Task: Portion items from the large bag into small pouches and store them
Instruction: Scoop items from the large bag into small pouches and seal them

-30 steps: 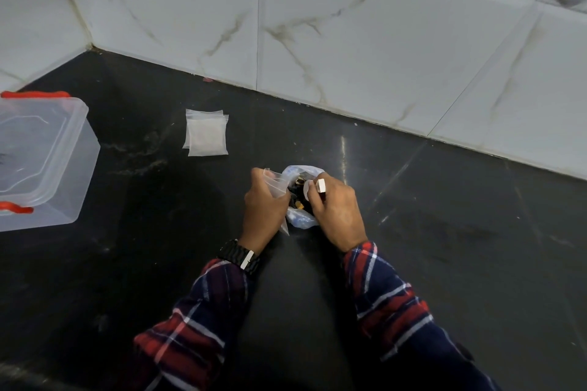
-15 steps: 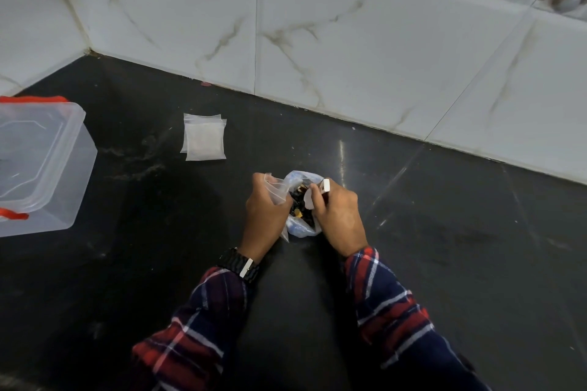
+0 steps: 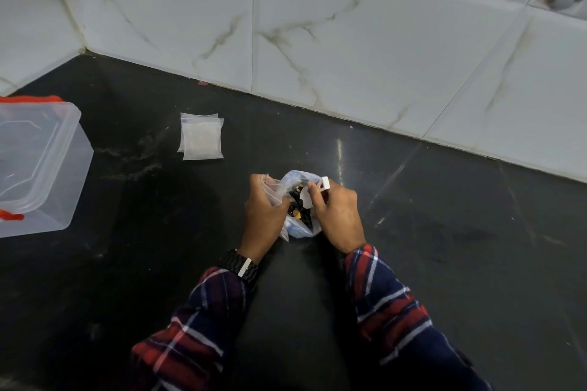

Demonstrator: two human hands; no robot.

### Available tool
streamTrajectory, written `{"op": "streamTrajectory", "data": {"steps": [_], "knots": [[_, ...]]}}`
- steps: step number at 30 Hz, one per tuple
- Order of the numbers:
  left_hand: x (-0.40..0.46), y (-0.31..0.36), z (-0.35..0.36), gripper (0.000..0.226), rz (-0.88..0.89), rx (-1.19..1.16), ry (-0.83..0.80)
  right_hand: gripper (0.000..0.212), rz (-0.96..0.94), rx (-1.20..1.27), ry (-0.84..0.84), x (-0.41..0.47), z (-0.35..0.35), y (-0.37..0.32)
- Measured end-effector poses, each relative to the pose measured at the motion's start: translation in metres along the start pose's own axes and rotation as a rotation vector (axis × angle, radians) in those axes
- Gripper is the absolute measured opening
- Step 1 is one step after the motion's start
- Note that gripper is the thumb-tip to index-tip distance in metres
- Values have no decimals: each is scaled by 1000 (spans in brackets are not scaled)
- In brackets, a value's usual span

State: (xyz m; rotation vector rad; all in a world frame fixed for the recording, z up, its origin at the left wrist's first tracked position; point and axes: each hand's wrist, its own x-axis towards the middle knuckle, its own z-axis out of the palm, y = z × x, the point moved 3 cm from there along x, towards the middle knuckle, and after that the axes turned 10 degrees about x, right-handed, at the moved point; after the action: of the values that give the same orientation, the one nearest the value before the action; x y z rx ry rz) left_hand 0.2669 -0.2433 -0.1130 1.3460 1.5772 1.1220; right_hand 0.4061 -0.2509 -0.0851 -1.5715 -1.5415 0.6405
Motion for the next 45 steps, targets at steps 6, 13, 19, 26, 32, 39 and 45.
{"op": "streamTrajectory", "data": {"steps": [6, 13, 19, 26, 32, 39, 45], "knots": [[0, -1, 0, 37, -2, -11, -19, 20, -151, -97, -18, -4, 4, 1], [3, 0, 3, 36, 3, -30, 7, 17, -138, -90, 27, -8, 7, 0], [0, 3, 2, 40, 6, -108, -61, 34, 57, 7, 89, 1, 6, -2], [1, 6, 0, 43, 8, -70, -55, 38, 272, 237, 138, 6, 1, 13], [3, 7, 1, 37, 20, 21, -7, 36, 315, 317, 208, 3, -6, 15], [-1, 11, -5, 40, 117, 223, 123, 31, 224, 268, 201, 3, -19, -2], [-3, 19, -3, 47, 158, 389, 146, 12, -33, 298, 197, -1, -32, -42]]}}
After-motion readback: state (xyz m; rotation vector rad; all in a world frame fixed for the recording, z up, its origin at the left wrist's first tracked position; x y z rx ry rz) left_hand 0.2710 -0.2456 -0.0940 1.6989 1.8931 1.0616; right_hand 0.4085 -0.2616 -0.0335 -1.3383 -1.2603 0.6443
